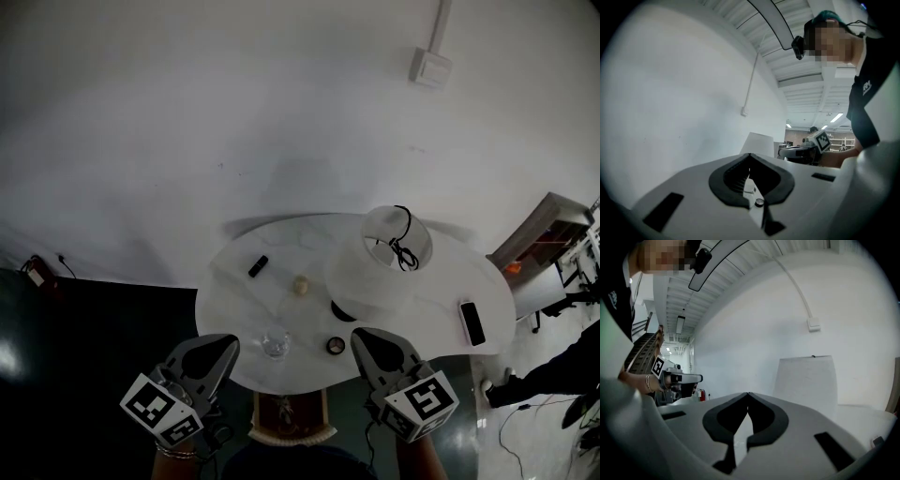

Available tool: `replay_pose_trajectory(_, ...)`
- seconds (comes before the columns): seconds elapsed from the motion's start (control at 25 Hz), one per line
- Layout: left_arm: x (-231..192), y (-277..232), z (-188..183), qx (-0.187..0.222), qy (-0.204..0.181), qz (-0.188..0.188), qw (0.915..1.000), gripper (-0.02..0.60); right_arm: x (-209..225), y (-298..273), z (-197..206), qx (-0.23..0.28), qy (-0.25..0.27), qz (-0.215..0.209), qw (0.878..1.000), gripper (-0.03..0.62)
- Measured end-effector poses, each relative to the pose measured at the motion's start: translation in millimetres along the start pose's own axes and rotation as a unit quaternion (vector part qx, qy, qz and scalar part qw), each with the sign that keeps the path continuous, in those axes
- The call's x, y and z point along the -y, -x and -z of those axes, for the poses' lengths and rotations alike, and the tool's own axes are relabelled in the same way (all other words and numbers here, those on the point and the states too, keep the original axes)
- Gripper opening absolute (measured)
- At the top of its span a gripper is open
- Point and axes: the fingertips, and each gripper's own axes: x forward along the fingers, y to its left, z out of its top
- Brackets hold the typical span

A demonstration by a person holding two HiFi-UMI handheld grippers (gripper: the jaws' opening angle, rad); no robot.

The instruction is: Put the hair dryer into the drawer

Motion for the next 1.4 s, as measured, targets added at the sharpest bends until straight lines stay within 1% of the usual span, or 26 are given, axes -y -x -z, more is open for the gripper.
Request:
replay_pose_trajectory(0.24, -4, 3, -10, 0.015, -0.005, -0.014, 0.9998, 0.008, 5, 5, -22, 0.026, 0.006, 0.009, 1.000, 0.017)
replay_pose_trajectory(0.36, -6, 6, -8, 0.014, -0.001, -0.020, 0.9997, 0.008, 6, 6, -24, 0.024, 0.014, 0.015, 0.999, 0.017)
replay_pose_trajectory(0.6, -10, 10, -6, 0.013, 0.002, -0.027, 0.9996, 0.008, 3, 4, -36, 0.045, 0.010, 0.012, 0.999, 0.017)
replay_pose_trajectory(0.84, -15, 14, -3, 0.012, 0.008, -0.033, 0.9994, 0.008, 1, 3, -38, 0.047, 0.018, 0.011, 0.999, 0.017)
replay_pose_trajectory(1.08, -18, 15, 2, 0.005, 0.014, -0.035, 0.9993, 0.008, 3, 4, -24, 0.018, 0.032, 0.014, 0.999, 0.017)
replay_pose_trajectory(1.24, -17, 15, 4, 0.004, 0.017, -0.037, 0.9992, 0.008, -2, 3, -30, 0.027, 0.024, 0.007, 0.999, 0.017)
replay_pose_trajectory(1.4, -18, 14, 4, 0.006, 0.018, -0.038, 0.9991, 0.008, 0, 2, -29, 0.024, 0.027, 0.008, 0.999, 0.017)
